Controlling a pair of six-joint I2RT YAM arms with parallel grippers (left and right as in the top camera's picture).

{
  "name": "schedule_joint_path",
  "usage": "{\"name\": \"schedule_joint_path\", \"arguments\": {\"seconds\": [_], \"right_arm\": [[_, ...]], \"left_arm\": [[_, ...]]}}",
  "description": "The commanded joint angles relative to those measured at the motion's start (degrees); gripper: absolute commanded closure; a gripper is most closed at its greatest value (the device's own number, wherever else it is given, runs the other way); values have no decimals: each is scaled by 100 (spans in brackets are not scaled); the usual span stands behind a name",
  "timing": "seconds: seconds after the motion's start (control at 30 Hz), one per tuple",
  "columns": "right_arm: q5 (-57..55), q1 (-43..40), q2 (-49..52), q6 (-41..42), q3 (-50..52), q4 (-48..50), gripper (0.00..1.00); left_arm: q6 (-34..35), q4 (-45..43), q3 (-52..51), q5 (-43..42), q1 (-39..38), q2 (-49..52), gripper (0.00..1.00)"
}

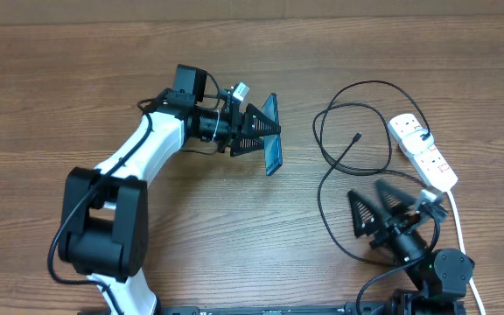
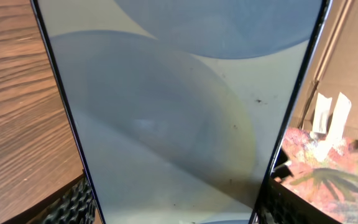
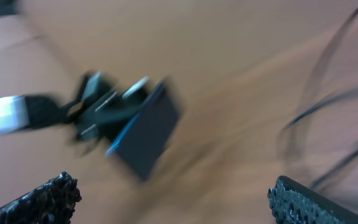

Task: Plug charger to phone and switch on socket
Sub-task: 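Lift the phone with the left gripper and stand it upright, then move the right gripper toward the held phone and grasp its edge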

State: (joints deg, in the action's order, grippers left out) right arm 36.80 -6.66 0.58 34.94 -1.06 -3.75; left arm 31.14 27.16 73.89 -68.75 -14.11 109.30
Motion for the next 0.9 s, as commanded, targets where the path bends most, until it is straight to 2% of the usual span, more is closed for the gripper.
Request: {"name": "schedule_joint_path", "arguments": {"seconds": [0.0, 0.17, 0.5, 0.6, 0.7, 0.77, 0.87], "right_arm": [[1775, 33, -42, 1502, 61, 2, 0], [1471, 33, -39, 1419, 61, 503, 0], [1329, 367, -39, -120, -28, 535, 1], [728, 603, -39, -713, -468, -310, 1], [-420, 887, -28, -1587, -1257, -1661, 1], [-1001, 1045, 39, -1947, -1729, -2186, 1], [-1550, 1270, 308, -2046, -2439, -2704, 1]], "left_arm": [[-103, -42, 205, -302, 28, -562, 43], [85, -37, 203, -304, 26, -592, 44], [188, -42, 205, -267, 22, -592, 43], [190, -42, 203, -269, 22, -592, 43], [192, -42, 205, -267, 22, -592, 43], [190, -42, 203, -264, 22, -592, 43], [190, -44, 203, -264, 22, -592, 43]]}}
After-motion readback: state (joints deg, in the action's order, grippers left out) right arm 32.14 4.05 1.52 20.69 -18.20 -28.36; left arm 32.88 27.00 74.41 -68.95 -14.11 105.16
